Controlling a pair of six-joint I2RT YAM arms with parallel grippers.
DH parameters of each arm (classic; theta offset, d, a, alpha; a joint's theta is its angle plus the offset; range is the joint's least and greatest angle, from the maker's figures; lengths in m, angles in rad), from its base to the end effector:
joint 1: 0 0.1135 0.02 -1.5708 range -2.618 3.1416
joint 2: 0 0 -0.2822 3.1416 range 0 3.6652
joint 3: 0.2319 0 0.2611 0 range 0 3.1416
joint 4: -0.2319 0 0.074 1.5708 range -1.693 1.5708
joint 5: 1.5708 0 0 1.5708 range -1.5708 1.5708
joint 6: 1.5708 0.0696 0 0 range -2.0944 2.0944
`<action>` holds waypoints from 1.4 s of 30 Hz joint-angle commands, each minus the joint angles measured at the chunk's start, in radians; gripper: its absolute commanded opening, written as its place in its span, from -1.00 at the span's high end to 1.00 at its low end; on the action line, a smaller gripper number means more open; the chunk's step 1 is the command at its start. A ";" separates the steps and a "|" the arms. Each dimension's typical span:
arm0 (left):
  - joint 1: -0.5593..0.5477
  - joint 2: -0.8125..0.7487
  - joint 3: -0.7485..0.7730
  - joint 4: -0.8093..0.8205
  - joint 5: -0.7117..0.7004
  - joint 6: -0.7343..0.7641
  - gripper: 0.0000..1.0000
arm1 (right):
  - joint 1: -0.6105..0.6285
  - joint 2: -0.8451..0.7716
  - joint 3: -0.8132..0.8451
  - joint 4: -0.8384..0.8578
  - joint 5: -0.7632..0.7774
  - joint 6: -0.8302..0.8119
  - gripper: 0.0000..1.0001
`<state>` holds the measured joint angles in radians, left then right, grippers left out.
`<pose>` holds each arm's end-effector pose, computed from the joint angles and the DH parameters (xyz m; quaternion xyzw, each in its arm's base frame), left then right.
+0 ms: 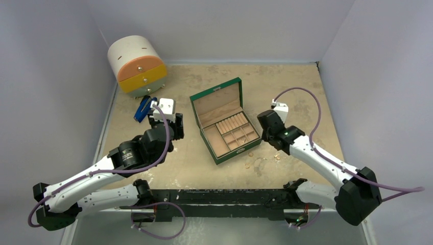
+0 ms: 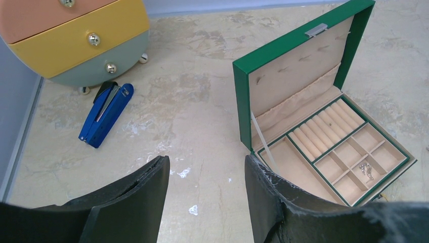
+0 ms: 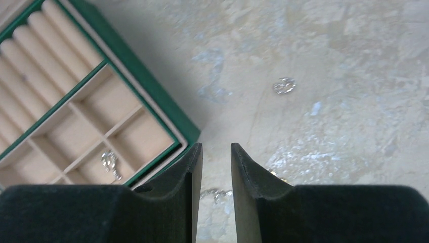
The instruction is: Organize the mixed jewelry
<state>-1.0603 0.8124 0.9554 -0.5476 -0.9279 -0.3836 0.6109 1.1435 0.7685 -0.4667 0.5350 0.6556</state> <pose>0.1342 -0.1257 0.3684 0.0154 0.7860 -0.0451 0.6164 0.2257 0.1147 0.2333 0.1144 0.8987 0.0044 0.4233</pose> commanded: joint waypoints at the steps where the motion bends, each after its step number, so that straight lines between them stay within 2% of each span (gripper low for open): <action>1: 0.004 -0.009 0.003 0.018 -0.003 -0.008 -0.12 | -0.084 -0.045 -0.003 0.000 0.019 -0.004 0.40; 9: 0.005 -0.009 0.003 0.018 -0.004 -0.008 -0.12 | -0.096 -0.102 -0.087 -0.019 -0.044 0.060 0.40; 17: 0.005 -0.007 0.003 0.018 -0.002 -0.008 -0.12 | -0.120 -0.106 -0.119 -0.018 0.006 0.143 0.39; 31: 0.005 -0.013 0.003 0.015 -0.005 -0.008 -0.12 | -0.394 0.059 -0.108 0.197 -0.114 0.051 0.37; 42: 0.005 -0.015 0.002 0.015 -0.011 -0.005 -0.12 | -0.474 0.196 -0.070 0.259 -0.145 0.056 0.37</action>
<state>-1.0603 0.8070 0.9554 -0.5476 -0.9279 -0.3836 0.1539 1.3319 0.6571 -0.2615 0.4011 0.7177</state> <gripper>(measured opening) 0.558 0.314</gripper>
